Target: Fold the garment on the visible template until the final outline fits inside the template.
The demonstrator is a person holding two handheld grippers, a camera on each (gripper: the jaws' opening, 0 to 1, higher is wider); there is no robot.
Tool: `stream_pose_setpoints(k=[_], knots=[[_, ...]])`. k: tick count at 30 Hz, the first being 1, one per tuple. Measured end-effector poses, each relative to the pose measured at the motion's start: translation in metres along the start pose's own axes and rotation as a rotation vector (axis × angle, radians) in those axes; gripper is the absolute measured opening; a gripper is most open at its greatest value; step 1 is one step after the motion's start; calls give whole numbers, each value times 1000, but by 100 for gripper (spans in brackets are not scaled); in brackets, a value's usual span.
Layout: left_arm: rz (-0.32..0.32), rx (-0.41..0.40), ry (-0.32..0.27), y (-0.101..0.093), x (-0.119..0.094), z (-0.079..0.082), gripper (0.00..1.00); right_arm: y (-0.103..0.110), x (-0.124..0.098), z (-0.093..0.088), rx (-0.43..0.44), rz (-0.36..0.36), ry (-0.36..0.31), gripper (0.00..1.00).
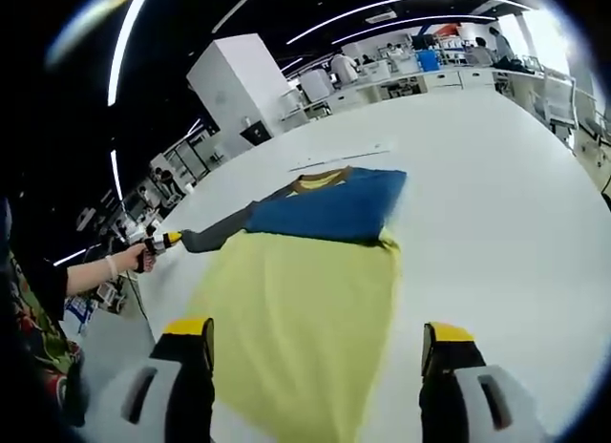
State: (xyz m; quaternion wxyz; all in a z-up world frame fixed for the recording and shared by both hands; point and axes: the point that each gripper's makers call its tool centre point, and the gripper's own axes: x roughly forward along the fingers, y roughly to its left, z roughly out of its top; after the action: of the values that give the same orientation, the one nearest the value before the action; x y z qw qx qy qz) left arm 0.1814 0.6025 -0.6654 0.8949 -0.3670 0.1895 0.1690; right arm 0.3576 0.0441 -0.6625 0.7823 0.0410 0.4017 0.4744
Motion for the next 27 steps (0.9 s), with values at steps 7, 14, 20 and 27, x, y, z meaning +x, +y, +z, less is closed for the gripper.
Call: stream_pose_setpoints(k=[7, 14, 20, 27], knots=[[-84, 57, -5, -39, -4, 7, 0, 4, 1, 1, 1, 14, -13, 89], [-211, 151, -2, -106, 6, 21, 0, 2, -3, 2, 10, 18, -35, 89], [-300, 223, 19, -161, 20, 21, 0, 0, -8, -3, 26, 18, -55, 89], [-345, 259, 48, -198, 41, 12, 0, -4, -15, -11, 48, 12, -70, 89]])
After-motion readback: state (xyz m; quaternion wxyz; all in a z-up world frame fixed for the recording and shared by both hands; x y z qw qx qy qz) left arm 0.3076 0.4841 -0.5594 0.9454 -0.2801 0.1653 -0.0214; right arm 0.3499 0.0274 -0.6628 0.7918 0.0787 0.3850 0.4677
